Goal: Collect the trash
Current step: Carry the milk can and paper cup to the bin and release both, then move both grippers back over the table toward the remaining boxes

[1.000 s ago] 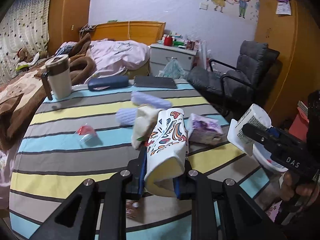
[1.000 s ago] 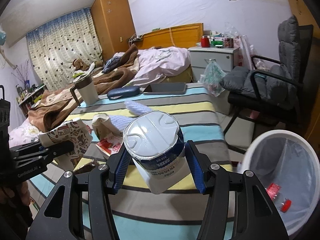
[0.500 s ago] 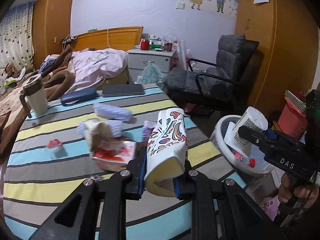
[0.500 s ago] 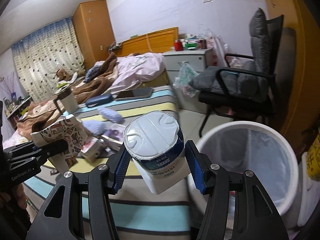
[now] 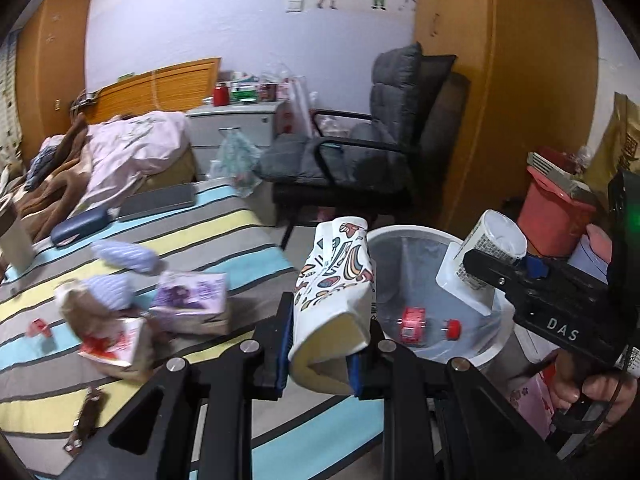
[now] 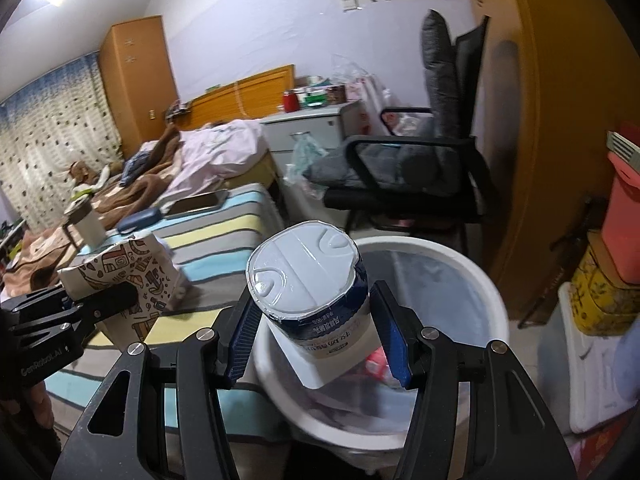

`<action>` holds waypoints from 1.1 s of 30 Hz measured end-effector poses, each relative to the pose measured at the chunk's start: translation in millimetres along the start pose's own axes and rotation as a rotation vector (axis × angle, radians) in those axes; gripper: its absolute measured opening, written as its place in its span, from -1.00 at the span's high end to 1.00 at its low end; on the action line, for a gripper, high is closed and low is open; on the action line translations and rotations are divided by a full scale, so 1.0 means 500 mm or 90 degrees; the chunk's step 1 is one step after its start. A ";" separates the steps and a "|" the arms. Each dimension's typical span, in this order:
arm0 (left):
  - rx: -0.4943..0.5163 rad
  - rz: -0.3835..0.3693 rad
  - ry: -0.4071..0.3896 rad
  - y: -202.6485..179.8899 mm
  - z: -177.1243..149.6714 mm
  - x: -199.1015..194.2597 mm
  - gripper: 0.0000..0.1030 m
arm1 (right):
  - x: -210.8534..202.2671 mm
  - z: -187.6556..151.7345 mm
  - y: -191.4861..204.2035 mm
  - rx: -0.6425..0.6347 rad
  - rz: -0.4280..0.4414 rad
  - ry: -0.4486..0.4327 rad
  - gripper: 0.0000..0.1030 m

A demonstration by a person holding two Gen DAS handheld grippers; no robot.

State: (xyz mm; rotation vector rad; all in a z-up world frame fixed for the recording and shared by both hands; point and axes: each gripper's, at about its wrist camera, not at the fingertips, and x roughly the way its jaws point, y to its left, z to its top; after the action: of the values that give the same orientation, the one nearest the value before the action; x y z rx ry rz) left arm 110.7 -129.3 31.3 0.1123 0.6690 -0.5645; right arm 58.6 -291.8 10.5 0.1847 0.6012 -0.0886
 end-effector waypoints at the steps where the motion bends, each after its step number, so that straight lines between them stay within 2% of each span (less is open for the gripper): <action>1: 0.004 -0.009 0.004 -0.012 0.003 0.009 0.54 | -0.001 -0.002 -0.007 0.002 -0.006 0.001 -0.10; 12: 0.036 -0.050 0.036 -0.103 0.021 0.092 0.54 | 0.016 -0.019 -0.077 0.024 -0.048 0.036 -0.10; 20: 0.031 -0.065 0.074 -0.123 0.007 0.148 0.53 | 0.048 -0.026 -0.100 0.021 -0.056 0.080 -0.11; 24: 0.029 -0.056 0.090 -0.121 0.000 0.163 0.51 | 0.062 -0.028 -0.117 0.032 -0.045 0.096 -0.12; 26: 0.027 -0.057 0.092 -0.118 -0.003 0.162 0.44 | 0.064 -0.032 -0.121 0.036 -0.047 0.102 -0.16; 27: 0.025 -0.055 0.092 -0.116 -0.004 0.162 0.33 | 0.064 -0.034 -0.123 0.036 -0.049 0.104 -0.25; 28: 0.023 -0.054 0.092 -0.114 -0.005 0.161 0.09 | 0.065 -0.035 -0.124 0.036 -0.050 0.104 -0.28; 29: 0.019 -0.053 0.089 -0.111 -0.005 0.158 -0.01 | 0.061 -0.036 -0.124 0.037 -0.053 0.101 -0.28; 33: 0.015 -0.051 0.080 -0.104 -0.003 0.148 -0.07 | 0.054 -0.034 -0.126 0.036 -0.056 0.096 -0.28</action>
State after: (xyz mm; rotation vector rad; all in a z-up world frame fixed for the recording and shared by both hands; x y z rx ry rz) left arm 129.8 -206.9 -11.3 0.1442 0.7916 -0.6465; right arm 62.8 -350.7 -27.8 0.2211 0.7575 -0.1786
